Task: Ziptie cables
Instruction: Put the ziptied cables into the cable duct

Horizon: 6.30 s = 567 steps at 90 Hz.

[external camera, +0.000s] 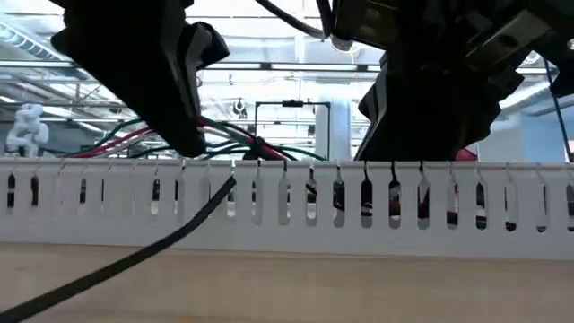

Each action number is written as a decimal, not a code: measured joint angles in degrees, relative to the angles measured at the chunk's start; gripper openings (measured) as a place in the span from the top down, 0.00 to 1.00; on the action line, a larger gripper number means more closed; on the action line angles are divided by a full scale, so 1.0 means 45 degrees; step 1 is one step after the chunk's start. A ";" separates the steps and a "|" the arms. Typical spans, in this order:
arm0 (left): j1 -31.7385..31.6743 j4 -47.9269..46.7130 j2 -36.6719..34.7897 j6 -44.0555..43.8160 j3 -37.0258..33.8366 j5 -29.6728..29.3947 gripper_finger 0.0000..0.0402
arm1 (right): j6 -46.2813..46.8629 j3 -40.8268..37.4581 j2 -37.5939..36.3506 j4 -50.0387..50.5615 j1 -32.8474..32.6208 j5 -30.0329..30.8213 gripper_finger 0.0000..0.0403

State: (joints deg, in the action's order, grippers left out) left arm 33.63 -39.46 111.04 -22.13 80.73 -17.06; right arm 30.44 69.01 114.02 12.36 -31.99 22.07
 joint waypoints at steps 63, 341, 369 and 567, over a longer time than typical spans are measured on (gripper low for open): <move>-0.0469 0.0430 0.0476 -0.0843 -0.0539 0.1736 0.72 | -0.0049 -0.0010 0.0005 0.0002 0.0015 0.0100 1.00; -0.2229 0.9243 0.4265 -0.1349 0.0093 0.1926 1.00 | 0.0281 -0.1554 -0.1187 -0.1008 -0.2626 0.4770 0.86; -0.2449 0.9444 0.4274 -0.2270 -0.0015 0.2161 1.00 | 0.0953 -0.0252 -0.1243 0.0528 -0.3569 0.6460 0.86; -0.2778 0.9345 0.4269 -0.1972 -0.0019 0.2161 1.00 | 0.1547 -0.0078 -0.1190 0.2759 -0.2788 0.4850 1.00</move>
State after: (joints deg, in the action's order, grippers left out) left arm 21.12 2.59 130.26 -31.00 80.64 -7.33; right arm 37.40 68.66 108.66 24.77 -44.53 43.90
